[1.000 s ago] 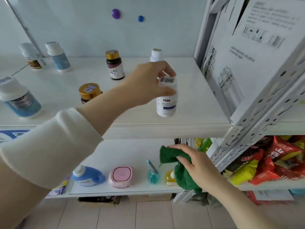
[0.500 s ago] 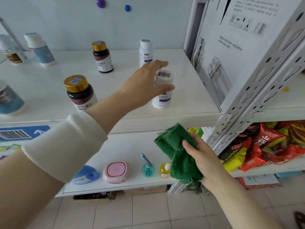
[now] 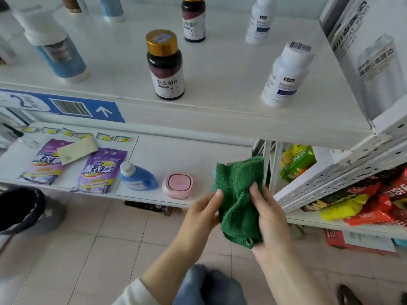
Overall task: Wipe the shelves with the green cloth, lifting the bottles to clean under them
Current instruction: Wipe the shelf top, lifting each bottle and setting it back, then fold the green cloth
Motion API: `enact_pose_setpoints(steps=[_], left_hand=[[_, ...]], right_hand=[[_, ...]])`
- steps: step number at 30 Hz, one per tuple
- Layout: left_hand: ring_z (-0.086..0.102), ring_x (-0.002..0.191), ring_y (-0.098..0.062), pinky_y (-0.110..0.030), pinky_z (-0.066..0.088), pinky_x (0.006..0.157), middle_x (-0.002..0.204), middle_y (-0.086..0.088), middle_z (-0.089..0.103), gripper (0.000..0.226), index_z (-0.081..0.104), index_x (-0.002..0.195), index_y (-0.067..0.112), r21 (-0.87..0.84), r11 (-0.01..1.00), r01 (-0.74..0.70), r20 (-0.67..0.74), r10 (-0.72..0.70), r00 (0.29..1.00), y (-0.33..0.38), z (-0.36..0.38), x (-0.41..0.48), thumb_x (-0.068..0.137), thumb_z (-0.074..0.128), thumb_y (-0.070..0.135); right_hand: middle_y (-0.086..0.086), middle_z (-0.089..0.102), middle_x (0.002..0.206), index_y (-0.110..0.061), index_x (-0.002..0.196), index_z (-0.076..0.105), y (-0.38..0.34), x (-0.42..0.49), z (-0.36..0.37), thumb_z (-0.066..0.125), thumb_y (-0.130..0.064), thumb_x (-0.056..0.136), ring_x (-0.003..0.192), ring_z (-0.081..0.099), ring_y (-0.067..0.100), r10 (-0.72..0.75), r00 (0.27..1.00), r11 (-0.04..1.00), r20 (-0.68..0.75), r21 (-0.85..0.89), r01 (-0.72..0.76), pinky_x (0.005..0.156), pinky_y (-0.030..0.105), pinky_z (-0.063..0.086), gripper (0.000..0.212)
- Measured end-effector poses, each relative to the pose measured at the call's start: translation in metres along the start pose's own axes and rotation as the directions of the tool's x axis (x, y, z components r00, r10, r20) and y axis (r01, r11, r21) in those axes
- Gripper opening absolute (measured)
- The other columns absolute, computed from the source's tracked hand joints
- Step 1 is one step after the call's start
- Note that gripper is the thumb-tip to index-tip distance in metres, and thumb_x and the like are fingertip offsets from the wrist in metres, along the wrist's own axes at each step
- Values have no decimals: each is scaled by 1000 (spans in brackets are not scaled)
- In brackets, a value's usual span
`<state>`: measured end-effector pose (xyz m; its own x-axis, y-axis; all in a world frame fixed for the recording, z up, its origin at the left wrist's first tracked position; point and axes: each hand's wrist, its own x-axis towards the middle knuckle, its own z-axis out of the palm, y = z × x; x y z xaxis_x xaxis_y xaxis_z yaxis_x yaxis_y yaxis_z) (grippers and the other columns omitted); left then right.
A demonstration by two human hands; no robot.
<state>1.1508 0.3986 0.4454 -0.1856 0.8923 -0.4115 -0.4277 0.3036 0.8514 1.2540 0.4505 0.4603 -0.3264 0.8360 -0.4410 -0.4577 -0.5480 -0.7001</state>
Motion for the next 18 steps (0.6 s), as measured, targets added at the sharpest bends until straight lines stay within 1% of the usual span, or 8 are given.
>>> enact_pose_setpoints(steps=[2,3,6,10,12,14,17,18], left_hand=[[56,81,-22,-35,47,76,83,-13,61,46,62,85,-3,79,993,-92,-126,101,987,0,-13,-3,81,63,43],[51,76,-19,-32,44,71,76,-11,56,49,57,82,-7,133,985,-114,-184,137,973,-2,-21,-5,80,63,41],[37,60,-12,-20,31,51,60,-2,40,36,45,68,-3,302,946,-121,-340,225,913,3,-46,-20,88,57,24],[44,66,-17,-30,37,62,69,-11,47,30,53,80,-5,321,942,-101,-475,252,843,7,-88,-47,89,56,24],[48,72,-18,-34,38,68,75,-12,52,35,56,86,-4,269,957,-112,-542,246,803,8,-112,-65,84,57,31],[51,73,-18,-32,40,70,75,-9,55,41,55,89,-7,207,970,-125,-593,226,773,7,-139,-84,81,57,33],[64,64,-7,-19,50,60,66,6,69,11,57,88,5,104,985,-139,-652,173,738,7,-184,-115,90,55,15],[66,63,-6,-18,52,58,68,4,72,5,55,93,6,63,988,-143,-677,148,721,7,-200,-126,90,54,10]], right_hand=[[19,66,108,-9,109,61,15,4,5,58,-32,71,90,67,31,73,997,997,-41,-3,-73,79,49,55,44],[21,66,112,-7,112,60,23,6,6,55,-34,73,95,65,32,137,989,990,-47,-9,-138,83,50,53,48],[13,69,111,-11,110,64,43,8,10,46,-53,74,99,67,26,384,923,920,13,-91,-381,80,41,53,58],[7,73,104,-15,108,65,67,8,30,36,-58,78,91,70,17,588,778,808,222,-207,-552,67,32,57,60],[8,72,106,-16,111,64,83,5,45,49,-52,73,94,69,19,608,759,785,234,-320,-531,70,34,58,55],[7,72,105,-16,110,64,103,3,63,63,-41,65,95,69,22,573,793,764,205,-484,-427,75,37,57,51],[2,75,85,-16,91,68,138,-3,98,68,-17,74,75,71,17,520,835,705,183,-643,-298,58,28,56,17],[2,74,84,-16,91,68,150,-6,112,67,-12,77,73,70,16,509,844,680,168,-680,-275,57,27,56,15]])
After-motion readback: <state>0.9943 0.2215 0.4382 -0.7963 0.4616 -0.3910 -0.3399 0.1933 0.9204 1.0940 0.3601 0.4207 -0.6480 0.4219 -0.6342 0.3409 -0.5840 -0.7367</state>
